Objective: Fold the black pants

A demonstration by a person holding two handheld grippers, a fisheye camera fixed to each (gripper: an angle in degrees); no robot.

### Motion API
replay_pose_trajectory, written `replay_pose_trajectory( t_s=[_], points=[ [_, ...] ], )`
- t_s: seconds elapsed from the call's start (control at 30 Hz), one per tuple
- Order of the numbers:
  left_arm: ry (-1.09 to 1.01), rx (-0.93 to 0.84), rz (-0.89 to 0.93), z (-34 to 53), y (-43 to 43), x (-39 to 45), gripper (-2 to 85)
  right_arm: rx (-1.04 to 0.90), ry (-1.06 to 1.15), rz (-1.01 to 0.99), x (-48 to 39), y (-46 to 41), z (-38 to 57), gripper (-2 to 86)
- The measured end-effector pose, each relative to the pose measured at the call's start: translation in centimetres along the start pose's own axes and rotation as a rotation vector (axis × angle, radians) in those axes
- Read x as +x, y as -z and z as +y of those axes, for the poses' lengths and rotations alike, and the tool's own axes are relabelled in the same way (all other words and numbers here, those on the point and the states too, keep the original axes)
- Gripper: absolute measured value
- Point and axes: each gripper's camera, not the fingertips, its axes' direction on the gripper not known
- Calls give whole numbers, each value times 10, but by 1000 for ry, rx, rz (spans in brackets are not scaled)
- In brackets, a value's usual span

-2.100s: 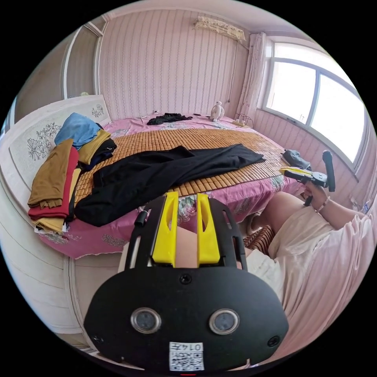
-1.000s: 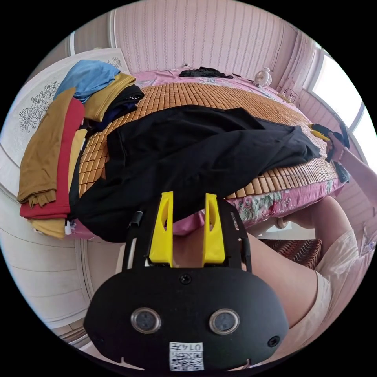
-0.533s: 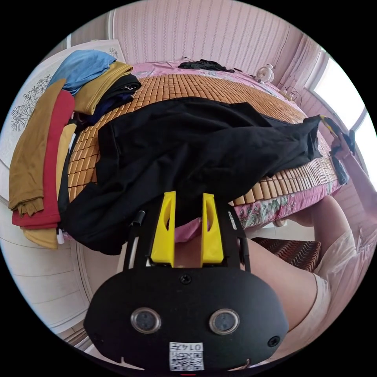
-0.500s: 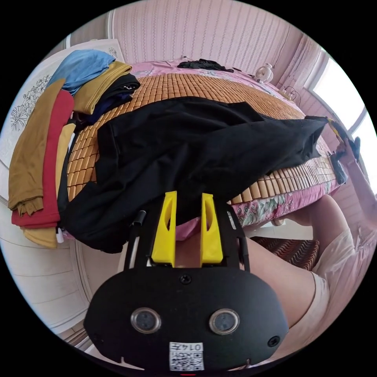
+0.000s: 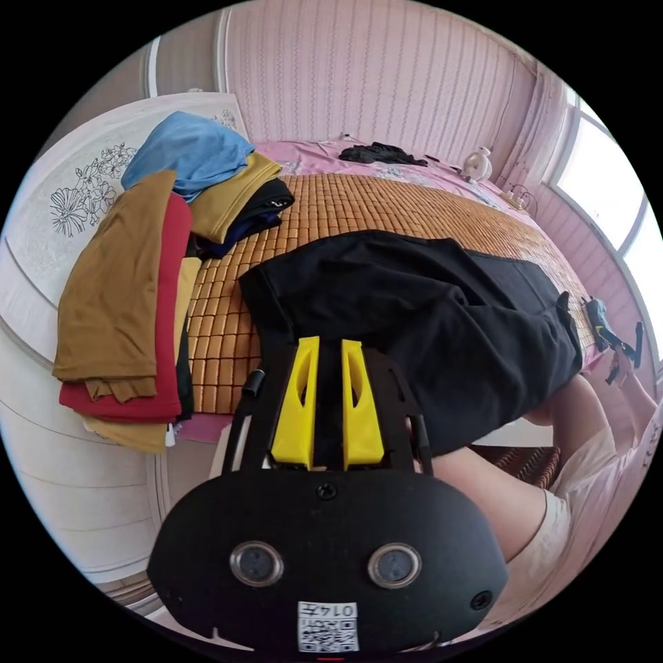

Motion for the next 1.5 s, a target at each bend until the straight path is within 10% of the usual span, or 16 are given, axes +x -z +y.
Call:
replay_pose_trajectory(
  t_s=[0.6,0.93,1.3,1.5],
  points=[
    [29,-207,-285,-146,-153,-11,-10,-125,207,293,-119,-200,-187,-3],
    [87,-49,-219,-157,-132,13,3,225,42,42,-32,-66,-146,-1],
    [-372,-66,300,-91,-95,238,67,-43,17,-20,32,-47,-36,124],
    [-625,-121,414,-91,-121,360,71,-77,-179,-270,82,-43,-39,23]
  ],
)
